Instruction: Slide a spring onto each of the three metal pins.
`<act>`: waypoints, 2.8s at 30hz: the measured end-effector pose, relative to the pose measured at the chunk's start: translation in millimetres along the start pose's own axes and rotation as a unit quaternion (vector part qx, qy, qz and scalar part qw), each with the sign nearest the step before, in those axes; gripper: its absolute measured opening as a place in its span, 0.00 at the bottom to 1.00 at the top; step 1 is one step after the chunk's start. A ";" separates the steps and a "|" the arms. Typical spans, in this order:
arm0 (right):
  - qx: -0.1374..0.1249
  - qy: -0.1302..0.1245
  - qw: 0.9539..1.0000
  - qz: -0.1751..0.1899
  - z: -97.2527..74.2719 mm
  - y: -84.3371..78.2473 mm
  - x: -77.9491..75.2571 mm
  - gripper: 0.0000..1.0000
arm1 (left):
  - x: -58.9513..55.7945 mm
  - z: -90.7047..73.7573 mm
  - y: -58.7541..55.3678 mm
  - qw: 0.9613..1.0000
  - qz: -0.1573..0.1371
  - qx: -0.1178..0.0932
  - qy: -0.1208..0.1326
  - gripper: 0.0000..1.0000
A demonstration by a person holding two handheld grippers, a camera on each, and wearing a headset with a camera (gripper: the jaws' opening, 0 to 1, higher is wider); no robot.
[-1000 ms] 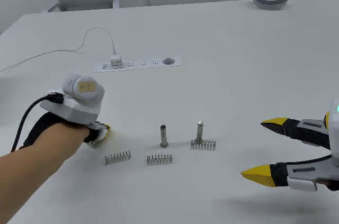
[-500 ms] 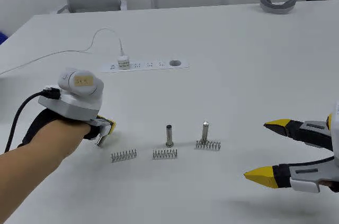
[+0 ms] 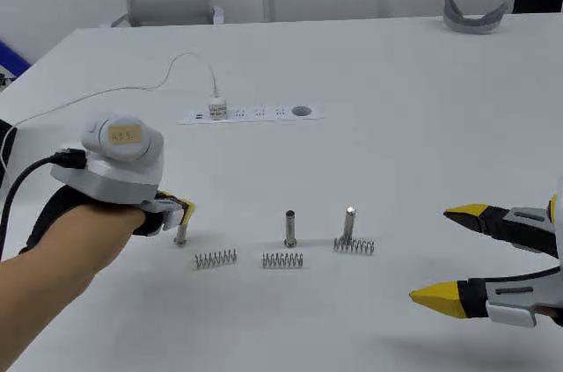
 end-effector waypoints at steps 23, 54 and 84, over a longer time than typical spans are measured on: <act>0.002 0.005 1.000 -0.003 1.4 0.6 1.7 0.75 | -11.8 -8.1 -6.9 1.000 -0.023 -0.005 -0.019 0.07; 0.000 0.006 1.000 -0.005 0.8 1.4 1.7 0.75 | -39.5 -0.7 -2.5 0.999 0.006 -0.017 -0.049 0.08; 0.004 0.007 1.000 -0.008 2.2 1.1 3.1 0.75 | -28.9 -21.5 -16.8 0.997 0.008 -0.059 -0.056 0.24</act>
Point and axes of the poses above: the centre of the closed fingertips' face, and the gripper's own axes: z roughly forward along the fingers, x roughly to its left, y roughly out of its top, the point moved 8 cm from there along -z, roughly backward along the fingers, and after that the axes turned 1 degree about -y, right-handed, at the moved point
